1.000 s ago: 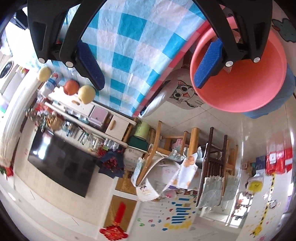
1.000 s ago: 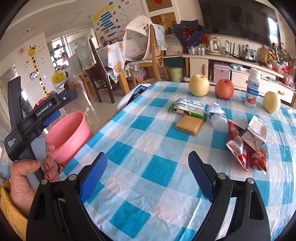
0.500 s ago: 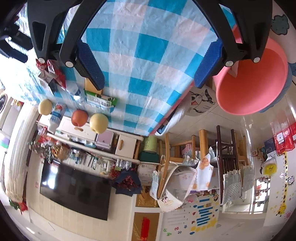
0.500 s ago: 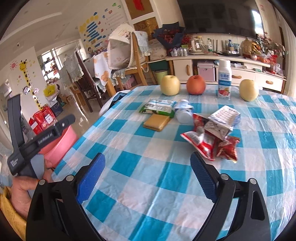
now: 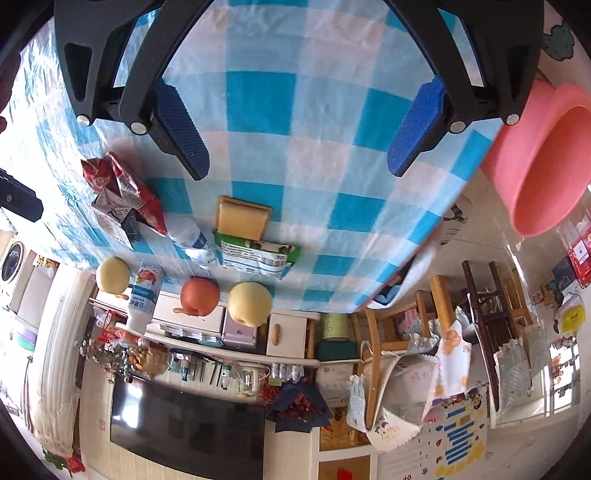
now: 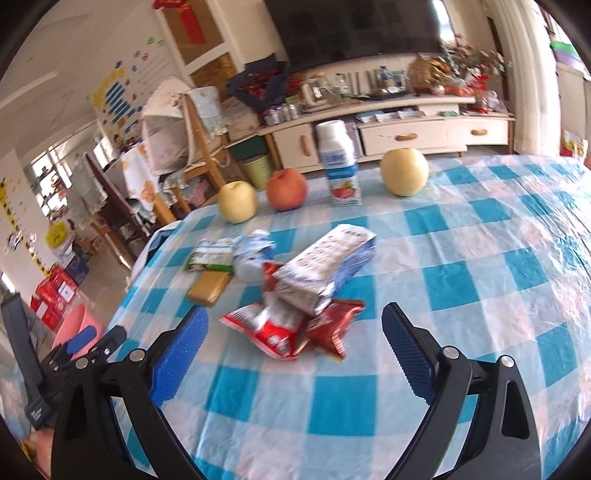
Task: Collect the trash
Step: 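Grasp the green-and-white snack packet with the left tool, then grasp the white printed milk-tea packet with the right tool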
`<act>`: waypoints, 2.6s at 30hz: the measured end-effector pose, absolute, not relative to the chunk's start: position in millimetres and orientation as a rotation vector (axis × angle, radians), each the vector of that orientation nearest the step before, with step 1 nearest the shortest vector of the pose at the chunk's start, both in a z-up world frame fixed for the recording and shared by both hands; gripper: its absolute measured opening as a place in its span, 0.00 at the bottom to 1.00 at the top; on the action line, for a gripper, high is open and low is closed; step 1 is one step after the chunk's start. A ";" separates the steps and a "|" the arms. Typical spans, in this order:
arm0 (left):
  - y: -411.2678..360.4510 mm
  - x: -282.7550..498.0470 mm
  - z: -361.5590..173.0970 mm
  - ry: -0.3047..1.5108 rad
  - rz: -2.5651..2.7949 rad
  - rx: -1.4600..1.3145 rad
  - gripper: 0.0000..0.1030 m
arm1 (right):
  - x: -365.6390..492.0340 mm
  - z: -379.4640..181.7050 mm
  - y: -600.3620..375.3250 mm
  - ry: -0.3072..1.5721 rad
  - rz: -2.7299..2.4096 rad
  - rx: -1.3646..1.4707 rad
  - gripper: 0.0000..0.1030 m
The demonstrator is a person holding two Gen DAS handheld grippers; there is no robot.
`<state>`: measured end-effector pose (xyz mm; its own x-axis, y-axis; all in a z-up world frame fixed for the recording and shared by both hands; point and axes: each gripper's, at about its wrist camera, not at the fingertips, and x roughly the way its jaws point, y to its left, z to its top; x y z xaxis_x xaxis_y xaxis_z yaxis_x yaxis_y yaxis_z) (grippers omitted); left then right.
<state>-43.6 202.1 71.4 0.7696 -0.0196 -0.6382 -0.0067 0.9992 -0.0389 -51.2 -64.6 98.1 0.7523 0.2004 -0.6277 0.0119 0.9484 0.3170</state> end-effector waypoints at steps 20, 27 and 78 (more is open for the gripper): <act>175.8 173.2 26.4 0.922 0.213 -0.425 0.87 | 31.3 69.5 -114.2 0.820 0.067 0.318 0.91; 155.6 209.2 8.5 1.016 0.285 -0.282 0.82 | 31.9 67.3 -120.4 0.846 0.081 0.325 0.91; 87.5 47.7 26.0 1.001 -0.178 -0.053 0.39 | 48.6 29.7 -85.1 0.956 0.150 0.112 0.58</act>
